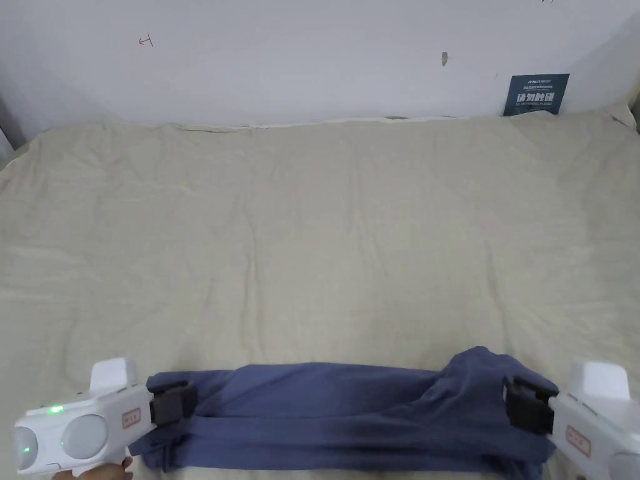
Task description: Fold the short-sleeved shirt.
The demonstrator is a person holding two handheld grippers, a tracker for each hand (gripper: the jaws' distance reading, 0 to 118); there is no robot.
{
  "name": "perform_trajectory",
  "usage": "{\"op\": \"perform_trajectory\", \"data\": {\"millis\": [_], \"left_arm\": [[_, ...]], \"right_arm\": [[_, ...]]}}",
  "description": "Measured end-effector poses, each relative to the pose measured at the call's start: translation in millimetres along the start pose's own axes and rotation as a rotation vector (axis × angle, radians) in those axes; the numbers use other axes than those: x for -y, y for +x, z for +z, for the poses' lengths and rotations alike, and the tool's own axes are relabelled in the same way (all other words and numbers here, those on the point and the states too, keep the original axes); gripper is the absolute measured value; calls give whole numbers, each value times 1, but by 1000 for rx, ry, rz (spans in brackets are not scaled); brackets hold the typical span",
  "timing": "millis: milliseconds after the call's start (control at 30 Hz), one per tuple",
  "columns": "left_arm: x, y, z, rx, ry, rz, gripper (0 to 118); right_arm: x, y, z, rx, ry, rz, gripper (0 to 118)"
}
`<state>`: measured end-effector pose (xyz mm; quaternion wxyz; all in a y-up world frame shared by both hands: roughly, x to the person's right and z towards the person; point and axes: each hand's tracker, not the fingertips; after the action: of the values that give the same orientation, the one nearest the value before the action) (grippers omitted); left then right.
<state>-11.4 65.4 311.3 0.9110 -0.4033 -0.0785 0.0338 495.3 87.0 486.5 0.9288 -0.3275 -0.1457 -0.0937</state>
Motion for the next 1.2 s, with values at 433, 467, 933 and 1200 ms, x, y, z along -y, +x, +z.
{"op": "perform_trajectory", "data": {"millis": [433,467,933,1200], "left_arm": [[-76,75,107,25,692,-88,115],[-76,79,108,25,714,-114,110],[-73,77,88,119,533,-124,0],[-54,-7,37,446,13,204,0]], "right_arm": [[-102,-78,89,61,557,122,110],[-102,-83,92,78,578,129,108],[-102,-85,89,65,579,146,2],[-97,-84,77,43,524,143,2]]}}
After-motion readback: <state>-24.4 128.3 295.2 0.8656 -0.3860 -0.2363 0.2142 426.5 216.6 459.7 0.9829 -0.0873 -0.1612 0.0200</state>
